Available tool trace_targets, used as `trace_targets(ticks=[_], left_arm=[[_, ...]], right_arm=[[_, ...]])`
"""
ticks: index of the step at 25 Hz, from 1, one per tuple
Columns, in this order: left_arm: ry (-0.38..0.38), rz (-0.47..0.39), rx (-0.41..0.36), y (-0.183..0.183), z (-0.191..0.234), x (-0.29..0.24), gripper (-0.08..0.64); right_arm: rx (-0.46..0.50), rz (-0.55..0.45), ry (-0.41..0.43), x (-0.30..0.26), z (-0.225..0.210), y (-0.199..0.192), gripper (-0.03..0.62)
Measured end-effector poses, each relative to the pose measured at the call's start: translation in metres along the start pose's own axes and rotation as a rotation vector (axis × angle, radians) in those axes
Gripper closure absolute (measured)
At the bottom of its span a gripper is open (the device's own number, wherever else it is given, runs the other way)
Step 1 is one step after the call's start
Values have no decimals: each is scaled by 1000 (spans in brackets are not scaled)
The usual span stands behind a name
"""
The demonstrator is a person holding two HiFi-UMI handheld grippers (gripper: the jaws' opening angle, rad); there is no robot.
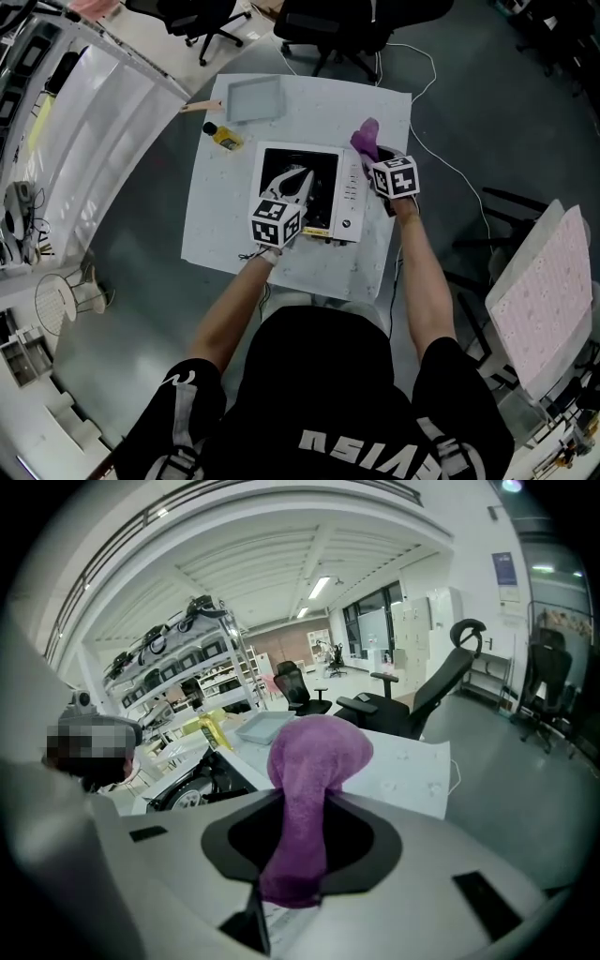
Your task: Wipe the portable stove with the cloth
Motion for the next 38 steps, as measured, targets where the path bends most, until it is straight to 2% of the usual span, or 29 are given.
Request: trace_targets(ticks=[10,19,28,38], left_arm=[[101,-60,37,-16,-47,36,554],[66,-81,30,-28,-62,76,554],[-10,-141,-13,-44,-40,178,554],[-42,-199,-56,-73,-28,297,554]], right_arm=[[3,-24,49,58,12,-35,488],[-42,-60,16,108,52,-61,488],[-87,-164,-108,163,148,-77,488],[-81,-279,-165,216,272,-94,488]])
Point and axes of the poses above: the fingertips, and each gripper's own axes: x backward along the fingers, z to its left, y out of its top, the point moved 2 cm from there along x, backward along the fingers, and after that the axes turned 5 degrees about -y, right-handed, at the moved point
